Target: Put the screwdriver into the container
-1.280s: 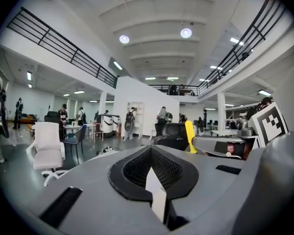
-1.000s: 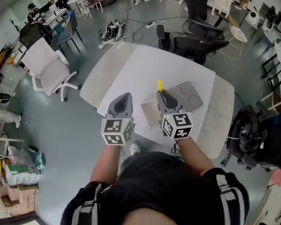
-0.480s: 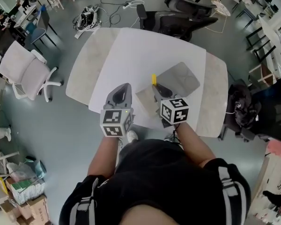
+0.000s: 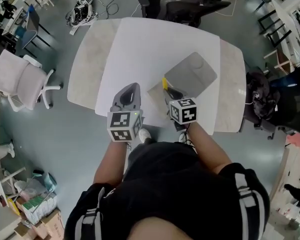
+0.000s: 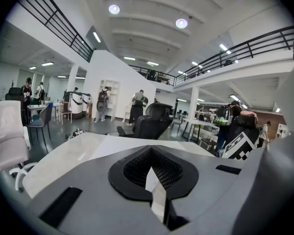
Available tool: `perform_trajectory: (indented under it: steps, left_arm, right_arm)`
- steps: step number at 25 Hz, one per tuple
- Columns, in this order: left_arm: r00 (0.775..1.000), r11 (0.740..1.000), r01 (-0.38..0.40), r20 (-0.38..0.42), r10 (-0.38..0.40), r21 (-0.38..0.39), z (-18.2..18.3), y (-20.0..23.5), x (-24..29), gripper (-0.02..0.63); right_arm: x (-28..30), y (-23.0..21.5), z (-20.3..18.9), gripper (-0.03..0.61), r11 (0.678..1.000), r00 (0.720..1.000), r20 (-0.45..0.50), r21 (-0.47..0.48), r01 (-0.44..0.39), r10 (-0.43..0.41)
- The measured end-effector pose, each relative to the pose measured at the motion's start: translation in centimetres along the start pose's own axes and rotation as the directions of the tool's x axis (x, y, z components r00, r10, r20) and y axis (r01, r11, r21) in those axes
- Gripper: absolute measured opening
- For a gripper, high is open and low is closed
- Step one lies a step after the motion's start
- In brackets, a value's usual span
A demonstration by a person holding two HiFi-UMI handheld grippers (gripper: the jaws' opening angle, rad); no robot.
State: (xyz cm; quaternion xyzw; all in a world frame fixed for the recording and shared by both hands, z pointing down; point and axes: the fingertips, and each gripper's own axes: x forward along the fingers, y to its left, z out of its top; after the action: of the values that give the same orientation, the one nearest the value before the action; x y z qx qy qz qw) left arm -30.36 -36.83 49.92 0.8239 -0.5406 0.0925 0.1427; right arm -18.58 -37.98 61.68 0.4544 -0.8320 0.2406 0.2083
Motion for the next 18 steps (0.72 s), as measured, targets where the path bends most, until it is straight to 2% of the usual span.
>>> perform_trajectory:
  steps: [6,13,18]
  left_arm:
    - [1.0,1.0,0.002,-0.026,-0.002,-0.015,-1.3,1.2,-0.2,0.006]
    - [1.0,1.0,0.001,-0.031,-0.002,-0.017,-1.5,2.1,-0.4,0.006]
    - [0.999,1.0,0.002,-0.033,-0.002,-0.014,-1.4,2.7,-0.5,0.006]
  right_arm:
    - [1.9,-0.3,-3.2,0.063,0.998,0.997,-0.073,0.063,0.01,-0.005]
    - [3.8,-1.0,-5.5,0.063,0.997,0.985,-0.166,0.055,0.063,-0.053]
    - [4.9,-0.9,-6.9,0.063,0.995,0.965,-0.257,0.065,0.071,-0.052]
